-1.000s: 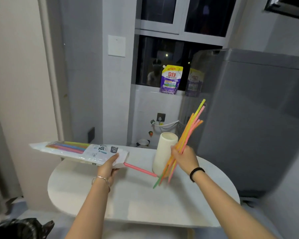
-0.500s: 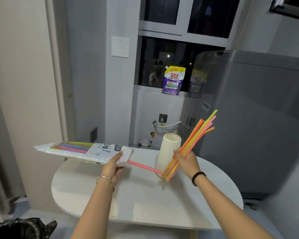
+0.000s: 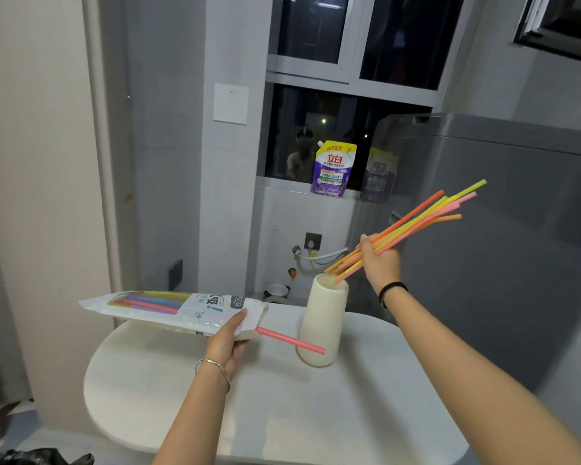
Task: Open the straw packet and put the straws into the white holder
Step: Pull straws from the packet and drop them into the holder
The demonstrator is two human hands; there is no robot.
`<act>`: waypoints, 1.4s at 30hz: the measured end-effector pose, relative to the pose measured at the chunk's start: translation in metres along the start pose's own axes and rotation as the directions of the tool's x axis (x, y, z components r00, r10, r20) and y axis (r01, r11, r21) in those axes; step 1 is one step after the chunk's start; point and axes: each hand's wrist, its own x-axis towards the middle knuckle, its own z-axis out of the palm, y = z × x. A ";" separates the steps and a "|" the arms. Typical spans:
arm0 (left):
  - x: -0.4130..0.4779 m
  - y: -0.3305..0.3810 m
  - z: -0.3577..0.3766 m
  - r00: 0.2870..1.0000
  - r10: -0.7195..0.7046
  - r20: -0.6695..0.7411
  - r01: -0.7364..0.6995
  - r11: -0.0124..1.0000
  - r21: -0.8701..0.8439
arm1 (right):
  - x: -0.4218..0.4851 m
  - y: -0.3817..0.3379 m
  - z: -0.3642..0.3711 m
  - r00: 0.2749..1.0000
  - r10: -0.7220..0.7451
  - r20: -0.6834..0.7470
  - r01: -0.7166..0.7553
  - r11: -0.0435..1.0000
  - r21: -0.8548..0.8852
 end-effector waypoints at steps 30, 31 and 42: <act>-0.007 0.002 0.006 1.000 -0.018 -0.014 0.017 1.000 -0.018 | -0.015 0.033 0.014 0.990 0.138 0.023 -0.130 0.968 -0.214; -0.008 0.003 0.006 1.000 -0.015 -0.016 0.015 1.000 -0.018 | -0.024 0.031 0.014 0.992 0.109 -0.065 -0.118 0.981 -0.152; -0.033 0.012 0.012 0.996 0.086 -0.020 -0.086 0.996 0.026 | -0.158 0.061 0.055 0.809 0.576 0.120 -0.544 0.654 0.525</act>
